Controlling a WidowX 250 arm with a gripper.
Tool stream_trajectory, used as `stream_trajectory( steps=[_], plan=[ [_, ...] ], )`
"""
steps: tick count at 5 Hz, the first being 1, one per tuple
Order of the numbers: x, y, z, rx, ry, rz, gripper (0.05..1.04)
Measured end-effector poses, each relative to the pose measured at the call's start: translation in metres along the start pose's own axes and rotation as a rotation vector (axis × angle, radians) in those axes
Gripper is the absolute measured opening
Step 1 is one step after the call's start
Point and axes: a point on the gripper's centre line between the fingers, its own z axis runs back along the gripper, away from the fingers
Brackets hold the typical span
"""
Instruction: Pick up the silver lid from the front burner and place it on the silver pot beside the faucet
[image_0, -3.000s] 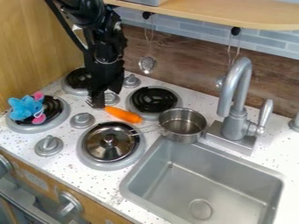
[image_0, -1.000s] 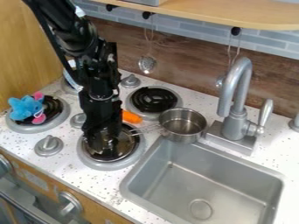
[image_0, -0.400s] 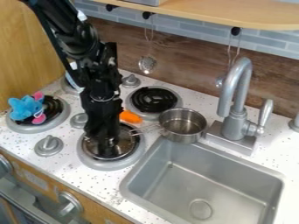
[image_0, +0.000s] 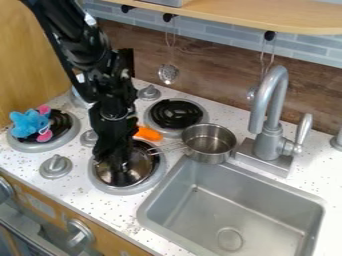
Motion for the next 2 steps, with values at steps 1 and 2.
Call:
stream_trajectory(
  steps=[1,2],
  plan=[
    [0.006,0.011,0.011,-0.011,-0.034,0.018,0.32],
    [0.021,0.019,0.042,-0.051,-0.142,0.075,0.32]
  ],
)
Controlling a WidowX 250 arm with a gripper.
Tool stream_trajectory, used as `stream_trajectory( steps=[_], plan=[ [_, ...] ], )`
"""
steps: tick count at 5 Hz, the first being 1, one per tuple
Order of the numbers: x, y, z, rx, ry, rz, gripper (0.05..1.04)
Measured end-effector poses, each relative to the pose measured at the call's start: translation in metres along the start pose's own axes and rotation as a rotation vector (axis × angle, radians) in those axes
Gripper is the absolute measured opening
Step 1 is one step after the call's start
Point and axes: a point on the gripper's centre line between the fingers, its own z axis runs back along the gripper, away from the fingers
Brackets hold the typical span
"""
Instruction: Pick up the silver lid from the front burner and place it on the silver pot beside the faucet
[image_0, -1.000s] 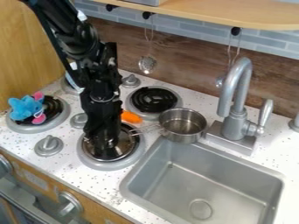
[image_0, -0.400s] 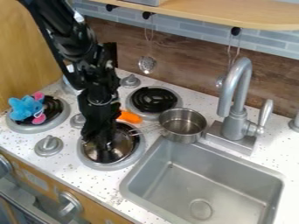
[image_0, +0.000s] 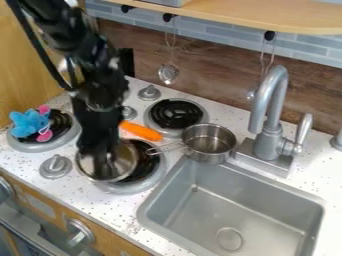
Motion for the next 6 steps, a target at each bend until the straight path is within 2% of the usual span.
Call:
stream_trajectory(
  steps=[1,2,3,4,6],
  plan=[
    [-0.003,-0.004,0.009,-0.031,0.028,-0.023,0.32],
    [-0.018,-0.007,0.011,-0.04,0.087,-0.049,0.32],
    [-0.057,-0.031,0.023,-0.051,0.154,-0.143,0.32],
    [-0.091,-0.039,0.023,-0.026,0.183,-0.215,0.32],
    [-0.156,-0.057,0.031,-0.065,0.212,-0.32,0.32]
  ],
)
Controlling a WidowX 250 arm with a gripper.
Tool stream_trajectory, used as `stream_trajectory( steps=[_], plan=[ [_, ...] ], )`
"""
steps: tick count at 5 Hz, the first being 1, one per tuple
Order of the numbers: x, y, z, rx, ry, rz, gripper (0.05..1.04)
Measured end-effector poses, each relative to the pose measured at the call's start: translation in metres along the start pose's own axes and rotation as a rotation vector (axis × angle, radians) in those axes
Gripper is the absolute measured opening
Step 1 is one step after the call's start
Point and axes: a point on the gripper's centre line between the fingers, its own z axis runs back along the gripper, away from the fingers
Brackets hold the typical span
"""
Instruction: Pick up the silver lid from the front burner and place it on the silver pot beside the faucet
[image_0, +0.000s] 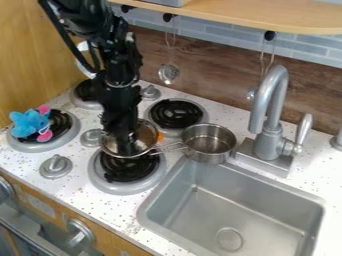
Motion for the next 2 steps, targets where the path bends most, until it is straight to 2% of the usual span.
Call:
stream_trajectory(
  steps=[2],
  plan=[
    [-0.025,-0.033,-0.007,-0.039,-0.006,-0.056,0.32]
  ],
)
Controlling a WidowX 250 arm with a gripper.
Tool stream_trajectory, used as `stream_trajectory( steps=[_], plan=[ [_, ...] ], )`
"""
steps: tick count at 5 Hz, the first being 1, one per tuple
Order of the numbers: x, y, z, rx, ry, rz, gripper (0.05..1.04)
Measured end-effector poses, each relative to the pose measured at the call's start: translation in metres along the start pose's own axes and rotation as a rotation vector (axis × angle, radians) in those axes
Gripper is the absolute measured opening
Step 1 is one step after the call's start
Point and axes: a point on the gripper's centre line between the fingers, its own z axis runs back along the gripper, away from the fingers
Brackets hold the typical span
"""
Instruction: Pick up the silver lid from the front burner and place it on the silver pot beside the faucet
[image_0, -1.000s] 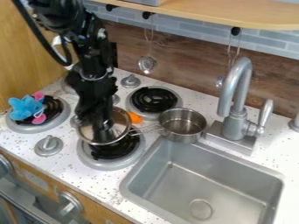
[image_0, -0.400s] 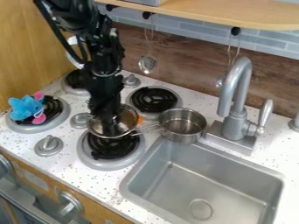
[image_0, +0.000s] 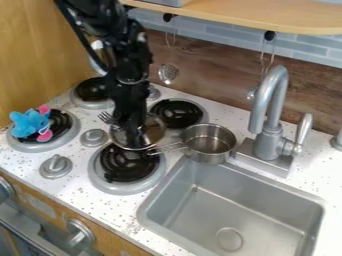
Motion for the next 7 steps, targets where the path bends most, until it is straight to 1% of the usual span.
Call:
stream_trajectory(
  steps=[1,2,3,4,5,6,7],
  plan=[
    [-0.022,-0.018,-0.005,-0.012,0.014,-0.054,0.32],
    [-0.043,-0.031,-0.008,-0.01,0.042,-0.118,0.32],
    [-0.067,-0.043,-0.007,-0.028,0.078,-0.184,0.32],
    [-0.088,-0.052,-0.002,-0.056,0.095,-0.24,0.32],
    [-0.106,-0.059,-0.005,-0.072,0.127,-0.298,0.32],
    [-0.117,-0.063,-0.011,-0.07,0.134,-0.323,0.32],
    [-0.12,-0.062,-0.014,-0.066,0.134,-0.344,0.375]
  ],
)
